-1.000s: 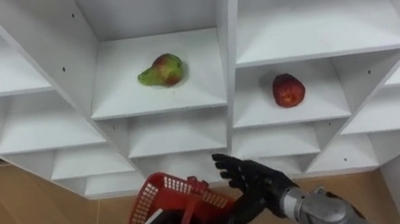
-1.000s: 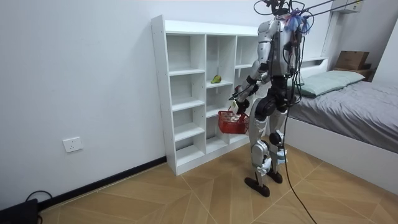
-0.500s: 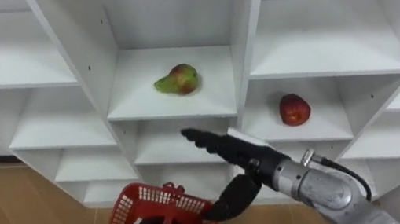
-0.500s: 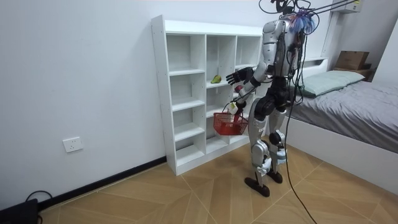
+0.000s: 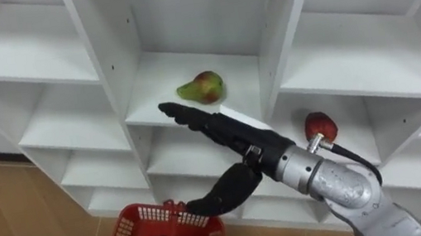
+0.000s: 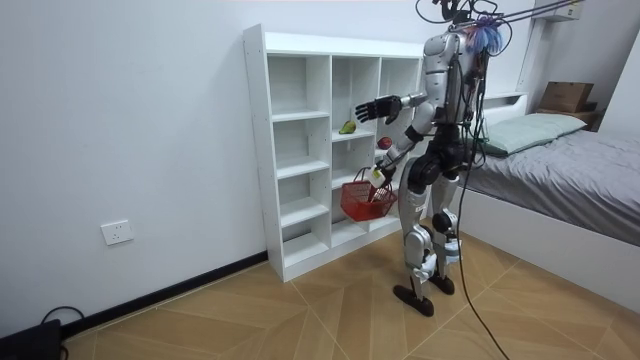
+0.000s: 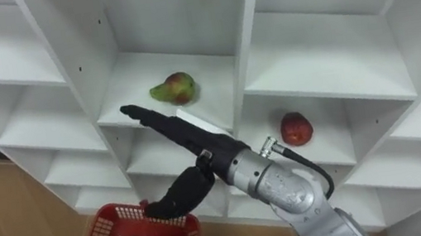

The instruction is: Collect fruits from the closet

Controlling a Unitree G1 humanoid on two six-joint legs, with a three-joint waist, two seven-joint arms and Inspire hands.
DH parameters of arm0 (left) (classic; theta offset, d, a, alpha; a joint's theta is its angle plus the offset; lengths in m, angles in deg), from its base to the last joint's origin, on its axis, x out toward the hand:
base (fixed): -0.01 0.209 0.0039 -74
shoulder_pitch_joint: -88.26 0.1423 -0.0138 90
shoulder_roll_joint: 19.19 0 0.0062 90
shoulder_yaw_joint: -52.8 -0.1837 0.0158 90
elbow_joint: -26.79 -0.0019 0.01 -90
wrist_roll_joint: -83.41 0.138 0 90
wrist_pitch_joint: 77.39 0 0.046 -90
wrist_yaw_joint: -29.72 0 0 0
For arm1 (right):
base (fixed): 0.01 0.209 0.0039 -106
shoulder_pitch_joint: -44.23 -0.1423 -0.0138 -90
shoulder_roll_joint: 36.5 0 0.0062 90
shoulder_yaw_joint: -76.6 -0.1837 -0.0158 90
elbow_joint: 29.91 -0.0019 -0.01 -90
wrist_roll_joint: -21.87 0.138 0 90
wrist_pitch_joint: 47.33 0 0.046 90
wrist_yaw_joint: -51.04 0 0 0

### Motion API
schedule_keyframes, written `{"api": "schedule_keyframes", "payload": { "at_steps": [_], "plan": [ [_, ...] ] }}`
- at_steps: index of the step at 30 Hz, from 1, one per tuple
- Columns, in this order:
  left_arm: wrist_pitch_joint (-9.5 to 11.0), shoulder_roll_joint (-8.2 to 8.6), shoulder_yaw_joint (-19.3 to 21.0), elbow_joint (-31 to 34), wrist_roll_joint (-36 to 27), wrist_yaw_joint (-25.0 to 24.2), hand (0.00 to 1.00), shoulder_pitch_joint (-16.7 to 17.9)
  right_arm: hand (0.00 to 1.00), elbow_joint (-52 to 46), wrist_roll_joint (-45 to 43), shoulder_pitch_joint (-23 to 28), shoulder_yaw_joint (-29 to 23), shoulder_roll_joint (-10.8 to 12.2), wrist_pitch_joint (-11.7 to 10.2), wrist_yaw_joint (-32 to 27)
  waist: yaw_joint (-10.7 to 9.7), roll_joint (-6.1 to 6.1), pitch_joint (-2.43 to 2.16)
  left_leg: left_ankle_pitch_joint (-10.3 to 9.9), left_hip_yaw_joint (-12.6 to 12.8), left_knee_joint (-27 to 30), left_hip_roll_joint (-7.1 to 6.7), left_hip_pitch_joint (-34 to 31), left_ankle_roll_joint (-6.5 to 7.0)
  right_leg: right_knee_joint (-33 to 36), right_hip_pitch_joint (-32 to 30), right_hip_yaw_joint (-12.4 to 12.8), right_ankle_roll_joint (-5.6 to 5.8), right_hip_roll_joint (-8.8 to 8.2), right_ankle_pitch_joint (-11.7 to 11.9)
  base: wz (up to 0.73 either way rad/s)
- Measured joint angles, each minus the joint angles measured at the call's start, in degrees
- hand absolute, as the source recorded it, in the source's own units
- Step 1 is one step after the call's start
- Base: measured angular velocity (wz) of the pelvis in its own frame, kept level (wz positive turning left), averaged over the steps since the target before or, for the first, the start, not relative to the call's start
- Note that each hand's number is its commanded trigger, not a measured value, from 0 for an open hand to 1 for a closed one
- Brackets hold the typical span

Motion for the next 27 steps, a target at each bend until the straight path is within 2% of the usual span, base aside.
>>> {"api": "schedule_keyframes", "payload": {
  "at_steps": [3,9,12,14,21,23,27],
  "plan": [
    [0.0,-0.16,0.1,0.0,0.18,0.01,1.0,0.21,0.0,-0.18,0.04,-1.32,-0.09,0.31,0.0,0.22,0.1,-0.23,-0.03,0.0,-0.51,-0.01,-0.03,0.29,0.0,-0.03,0.5,-0.41,0.01,-0.04,-0.01,0.09],
    [-0.1,-0.18,1.28,0.0,0.39,0.45,1.0,0.56,0.0,-2.59,-0.08,-3.47,-1.39,0.55,0.47,-0.11,0.53,-1.78,-0.27,0.0,-0.88,0.3,-0.03,0.4,0.0,-0.05,0.86,-0.78,0.01,-0.06,0.0,0.03],
    [-0.09,-0.28,2.13,0.0,0.4,0.46,1.0,0.65,0.0,-3.02,-1.24,-4.57,-2.91,0.83,0.42,-2.54,0.68,-2.37,0.14,-0.01,-1.04,0.57,-0.08,0.31,0.0,-0.05,1.07,-0.95,0.01,-0.1,0.0,0.0],
    [-0.09,-0.46,2.35,0.0,0.75,0.75,1.0,0.73,0.0,-3.02,-2.5,-4.88,-3.39,0.37,0.35,-4.39,0.67,-2.71,0.16,-0.08,-1.42,0.63,-0.09,0.04,-0.09,-0.04,1.12,-1.31,0.01,-0.09,0.0,0.07],
    [-0.1,-0.49,2.48,0.01,1.98,0.94,1.0,1.08,0.0,-2.95,-5.59,-5.3,-5.68,0.32,-0.08,-10.57,0.84,-2.78,0.22,-0.16,-2.59,1.67,-0.1,-1.03,-0.22,-0.05,1.02,-2.73,0.01,-0.1,0.0,0.1],
    [-0.11,-0.44,2.48,0.01,1.97,0.93,1.0,1.33,0.0,-0.72,-6.08,-5.75,-6.57,-0.2,-1.43,-12.92,0.63,-2.77,0.25,-0.11,-3.51,1.69,-0.32,-0.97,-0.28,-0.09,1.4,-3.69,0.01,-0.22,0.0,0.15],
    [-0.12,-0.75,3.11,0.0,2.07,0.84,1.0,1.61,0.0,3.28,-5.95,-7.73,-8.06,-1.04,-1.47,-15.76,0.64,-3.08,0.24,-0.05,-4.28,1.66,-0.78,-1.07,-0.34,-0.2,1.59,-4.05,0.02,-0.24,0.0,0.1]
  ]
}}
